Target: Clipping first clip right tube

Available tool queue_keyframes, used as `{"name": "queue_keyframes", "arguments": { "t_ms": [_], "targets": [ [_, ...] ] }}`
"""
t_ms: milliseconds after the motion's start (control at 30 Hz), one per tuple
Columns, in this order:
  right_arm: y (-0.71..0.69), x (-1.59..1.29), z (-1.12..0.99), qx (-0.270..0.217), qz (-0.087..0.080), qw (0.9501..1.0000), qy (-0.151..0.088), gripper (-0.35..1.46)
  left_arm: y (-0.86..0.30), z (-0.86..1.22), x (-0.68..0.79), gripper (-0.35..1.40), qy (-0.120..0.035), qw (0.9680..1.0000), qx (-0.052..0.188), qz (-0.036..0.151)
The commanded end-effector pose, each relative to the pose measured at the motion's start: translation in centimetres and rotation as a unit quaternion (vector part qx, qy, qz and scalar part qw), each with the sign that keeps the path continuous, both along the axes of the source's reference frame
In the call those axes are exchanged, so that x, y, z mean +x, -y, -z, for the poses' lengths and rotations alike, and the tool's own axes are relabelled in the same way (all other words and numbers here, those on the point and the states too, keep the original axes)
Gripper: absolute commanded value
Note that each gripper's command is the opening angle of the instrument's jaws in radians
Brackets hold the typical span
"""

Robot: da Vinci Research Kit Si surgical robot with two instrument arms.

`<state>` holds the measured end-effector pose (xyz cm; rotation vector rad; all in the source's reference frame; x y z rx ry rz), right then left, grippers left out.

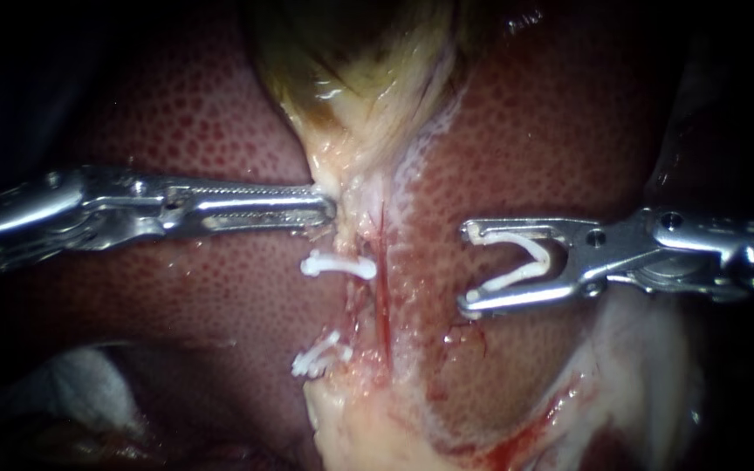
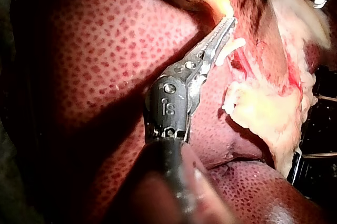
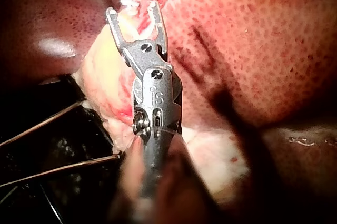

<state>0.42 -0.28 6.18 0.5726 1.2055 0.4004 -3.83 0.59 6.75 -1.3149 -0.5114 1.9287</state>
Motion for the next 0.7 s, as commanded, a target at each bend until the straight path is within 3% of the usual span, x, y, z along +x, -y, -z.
{"name": "queue_keyframes", "arguments": {
  "t_ms": [33,233,433,600,700],
  "targets": [
    [0.00,0.00,0.00,0.000,0.000,1.0000,0.000,0.49,-0.01,0.02,0.02,-0.35,0.001,1.0000,0.000,-0.001],
    [0.01,0.00,-0.02,0.000,0.001,1.0000,-0.001,0.49,-0.06,0.11,0.15,-0.35,0.003,1.0000,0.003,-0.003],
    [0.02,0.00,-0.07,-0.001,0.001,1.0000,0.000,0.49,-0.26,0.38,0.46,-0.35,0.000,0.9999,0.005,0.014],
    [0.01,-0.01,-0.08,-0.001,0.001,1.0000,0.000,0.49,-0.39,0.67,0.71,-0.35,0.014,0.9993,0.001,0.035],
    [0.01,0.00,-0.08,-0.001,0.001,1.0000,0.000,0.49,-0.43,0.85,0.76,-0.35,0.030,0.9985,-0.008,0.045]
  ]
}}
